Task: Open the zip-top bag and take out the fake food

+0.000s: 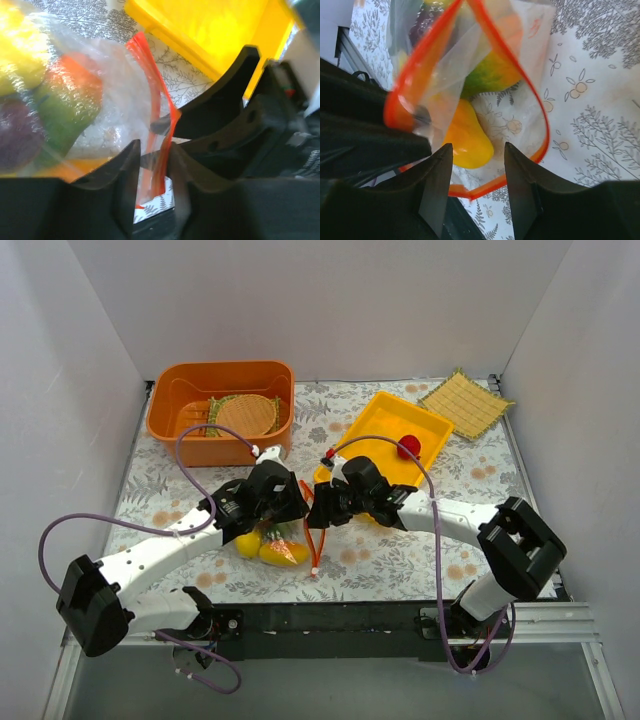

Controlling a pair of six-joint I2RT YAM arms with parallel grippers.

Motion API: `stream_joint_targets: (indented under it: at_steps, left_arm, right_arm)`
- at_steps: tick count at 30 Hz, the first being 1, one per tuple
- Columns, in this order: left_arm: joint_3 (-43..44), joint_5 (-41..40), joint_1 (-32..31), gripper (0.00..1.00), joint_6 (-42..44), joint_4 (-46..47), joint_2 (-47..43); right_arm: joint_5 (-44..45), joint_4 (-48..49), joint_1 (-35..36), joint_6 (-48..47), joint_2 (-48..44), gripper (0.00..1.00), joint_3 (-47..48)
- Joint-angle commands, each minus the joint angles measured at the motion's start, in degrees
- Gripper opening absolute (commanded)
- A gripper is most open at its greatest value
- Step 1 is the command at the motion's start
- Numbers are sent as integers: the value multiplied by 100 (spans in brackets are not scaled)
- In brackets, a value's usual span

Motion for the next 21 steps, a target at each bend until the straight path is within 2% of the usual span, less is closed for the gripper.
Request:
stream_joint_targets:
  at_steps: [1, 2, 5, 8, 9, 13, 15, 21]
  left_arm:
    - [142, 26, 38, 38, -41, -204, -446]
    - [133, -61, 38, 49, -102, -431, -664]
    - [98, -211, 38, 53, -417, -975, -964]
    - [-191, -317, 30, 45, -848, -1415, -1307]
    - [-297, -334, 38, 36, -963, -1478, -1421]
    - [-920, -378, 38, 9, -1587, -1681, -1598]
    - [-1281, -492, 30, 2, -1877, -1620, -1677]
    - [-1835, -756, 38, 0, -2325, -1374, -1651]
  right_arm:
    - [-436, 750, 55, 81, 278, 53, -71]
    - [-489, 794, 55, 63, 365, 54, -80]
    - [-683, 961, 64, -16, 497, 53, -89]
    - [-815, 1076, 134, -112, 559, 53, -107]
    - [-824, 1102, 160, -139, 568, 53, -124]
    - [-920, 1155, 248, -288, 665, 53, -133]
    - [-938, 1173, 292, -384, 674, 53, -194]
    - [-1192, 1208, 468, -754, 770, 55, -256]
